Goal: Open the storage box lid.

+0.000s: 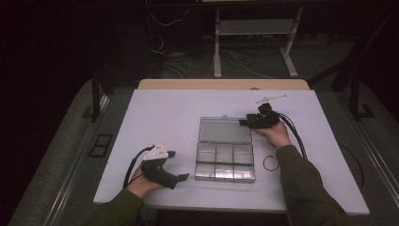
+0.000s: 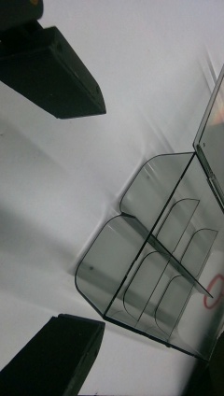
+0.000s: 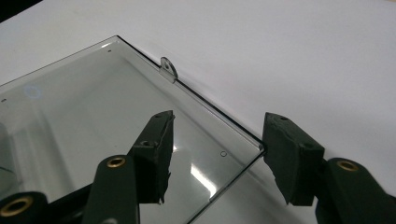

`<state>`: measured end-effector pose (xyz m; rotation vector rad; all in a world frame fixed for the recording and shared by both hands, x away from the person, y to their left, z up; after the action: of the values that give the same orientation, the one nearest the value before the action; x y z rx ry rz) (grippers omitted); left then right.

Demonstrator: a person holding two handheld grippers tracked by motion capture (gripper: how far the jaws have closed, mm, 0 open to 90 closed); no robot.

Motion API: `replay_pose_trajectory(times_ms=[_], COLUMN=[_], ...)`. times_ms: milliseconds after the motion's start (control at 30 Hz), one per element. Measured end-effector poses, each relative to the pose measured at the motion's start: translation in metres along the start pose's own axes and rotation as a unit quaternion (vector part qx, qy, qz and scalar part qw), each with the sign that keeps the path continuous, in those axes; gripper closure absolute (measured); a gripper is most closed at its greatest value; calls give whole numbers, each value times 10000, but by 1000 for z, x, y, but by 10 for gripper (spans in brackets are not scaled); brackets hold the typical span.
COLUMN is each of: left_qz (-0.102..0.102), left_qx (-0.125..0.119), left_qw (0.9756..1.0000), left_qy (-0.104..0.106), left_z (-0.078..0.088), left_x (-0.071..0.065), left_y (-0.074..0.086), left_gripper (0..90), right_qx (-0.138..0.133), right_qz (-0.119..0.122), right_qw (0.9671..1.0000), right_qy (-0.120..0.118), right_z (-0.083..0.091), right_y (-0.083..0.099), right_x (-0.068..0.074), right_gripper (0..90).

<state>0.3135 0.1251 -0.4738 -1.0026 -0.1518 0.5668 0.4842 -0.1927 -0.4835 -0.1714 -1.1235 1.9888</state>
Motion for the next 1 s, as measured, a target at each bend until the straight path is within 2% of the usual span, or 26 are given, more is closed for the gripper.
replay_pose_trajectory(times_ms=[667, 1000], left_qz=[-4, -5], left_qx=[10, 14], left_qw=[10000, 10000], left_qy=[-1, 3], left_z=[0, 0], left_x=[0, 0], left_y=[0, 0], left_gripper=[0, 0], right_qx=[144, 13], right_qz=[92, 108], right_qw=[9998, 9999], right_qy=[97, 121], right_z=[-4, 3], right_y=[4, -1], right_x=[-1, 1], right_gripper=[451, 426])
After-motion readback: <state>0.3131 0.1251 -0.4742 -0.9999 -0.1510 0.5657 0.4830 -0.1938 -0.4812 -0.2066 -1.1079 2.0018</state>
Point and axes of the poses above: each handheld gripper's, and its own axes: z roughly backward along the jaws, y roughly out of its underside, x roughly to its left, the point moved 6 cm from there along -z, roughly forward along the jaws, and after that the axes turned 1 degree about -x, right-handed, at the moved point
